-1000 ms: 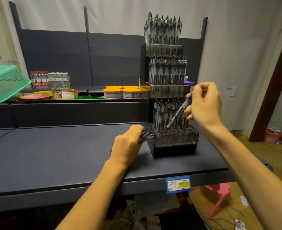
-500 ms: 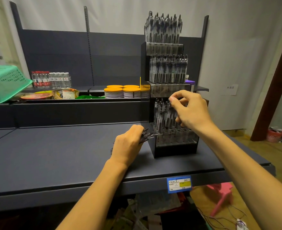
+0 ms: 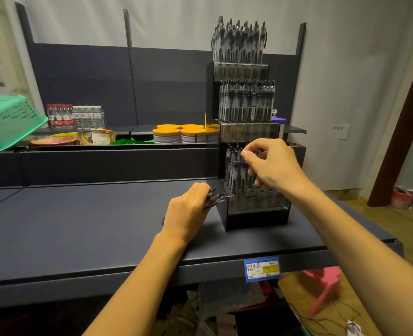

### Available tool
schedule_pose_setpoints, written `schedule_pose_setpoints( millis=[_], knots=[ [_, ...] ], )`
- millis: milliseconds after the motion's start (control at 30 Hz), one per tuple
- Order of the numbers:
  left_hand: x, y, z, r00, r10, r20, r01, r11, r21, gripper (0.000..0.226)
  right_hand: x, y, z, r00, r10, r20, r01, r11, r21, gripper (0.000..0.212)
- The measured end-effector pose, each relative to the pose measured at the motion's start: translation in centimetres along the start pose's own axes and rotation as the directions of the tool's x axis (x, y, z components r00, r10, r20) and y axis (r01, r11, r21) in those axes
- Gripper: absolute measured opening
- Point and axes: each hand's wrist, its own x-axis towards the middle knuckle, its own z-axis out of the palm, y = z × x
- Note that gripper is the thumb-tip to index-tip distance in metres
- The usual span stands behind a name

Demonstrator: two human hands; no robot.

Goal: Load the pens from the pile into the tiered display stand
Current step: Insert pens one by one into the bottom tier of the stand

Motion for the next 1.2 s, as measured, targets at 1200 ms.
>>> schedule_pose_setpoints(
  millis=[1200],
  knots=[
    [-0.2,0.0,0.6,0.999,0.038,0.02,-0.039,0.999,0.038,0.022,-3.7,1.1,0.6,0.986,0.165,-0.014,-0.152,0.935,0.321,0.012]
  ],
)
